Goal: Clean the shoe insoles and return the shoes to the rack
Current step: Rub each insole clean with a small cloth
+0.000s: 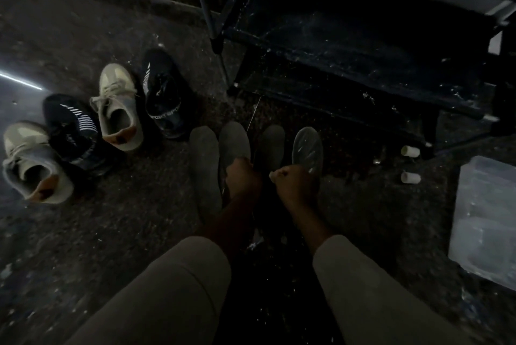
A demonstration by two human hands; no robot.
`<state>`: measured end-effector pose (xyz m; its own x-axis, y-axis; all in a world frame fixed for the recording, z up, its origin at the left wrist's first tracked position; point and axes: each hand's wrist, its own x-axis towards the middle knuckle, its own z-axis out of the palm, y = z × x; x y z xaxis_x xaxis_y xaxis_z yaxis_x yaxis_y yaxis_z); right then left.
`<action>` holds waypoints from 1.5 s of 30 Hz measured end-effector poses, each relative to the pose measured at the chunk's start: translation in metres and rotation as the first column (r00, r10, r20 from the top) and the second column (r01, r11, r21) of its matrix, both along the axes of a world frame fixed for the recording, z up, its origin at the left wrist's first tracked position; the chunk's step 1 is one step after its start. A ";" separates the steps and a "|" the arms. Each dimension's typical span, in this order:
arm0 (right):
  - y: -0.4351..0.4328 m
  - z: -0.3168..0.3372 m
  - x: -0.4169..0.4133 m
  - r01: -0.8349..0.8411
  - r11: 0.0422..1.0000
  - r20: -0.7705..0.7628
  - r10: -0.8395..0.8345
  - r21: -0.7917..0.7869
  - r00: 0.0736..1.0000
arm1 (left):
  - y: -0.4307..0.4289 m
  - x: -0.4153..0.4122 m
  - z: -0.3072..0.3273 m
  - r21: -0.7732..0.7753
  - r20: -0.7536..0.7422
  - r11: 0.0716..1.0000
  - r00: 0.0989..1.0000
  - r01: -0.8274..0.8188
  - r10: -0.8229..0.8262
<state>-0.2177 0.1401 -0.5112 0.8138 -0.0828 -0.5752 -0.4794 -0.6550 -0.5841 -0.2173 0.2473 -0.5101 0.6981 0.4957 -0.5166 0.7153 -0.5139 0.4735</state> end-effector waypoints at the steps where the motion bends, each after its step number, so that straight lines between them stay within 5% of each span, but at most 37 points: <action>1: 0.001 -0.002 0.001 0.003 1.000 0.008 -0.003 -0.008 1.000 | 0.002 -0.001 -0.003 0.005 -0.006 1.000 1.000 0.013 -0.013; 16: 0.001 0.000 -0.009 0.015 1.000 0.069 -0.016 0.018 0.997 | -0.001 0.002 0.002 0.052 -0.097 0.998 0.995 -0.031 0.036; 23: -0.038 0.006 0.004 0.346 0.938 0.218 -0.342 0.022 0.914 | -0.015 0.003 0.007 -0.008 0.041 0.999 0.998 0.050 -0.050; 29: -0.087 -0.007 -0.010 0.430 0.903 0.035 -0.430 0.003 0.902 | -0.053 0.003 0.000 -0.112 -0.022 0.975 0.981 0.190 -0.193; 35: -0.087 -0.018 -0.017 0.419 0.907 0.057 -0.421 0.044 0.905 | -0.076 -0.003 -0.010 -0.122 -0.102 0.973 0.973 0.196 -0.209; 45: -0.101 -0.012 -0.021 0.495 0.858 -0.058 -0.492 0.139 0.869 | -0.079 -0.005 -0.007 -0.221 -0.005 0.953 0.977 0.206 -0.212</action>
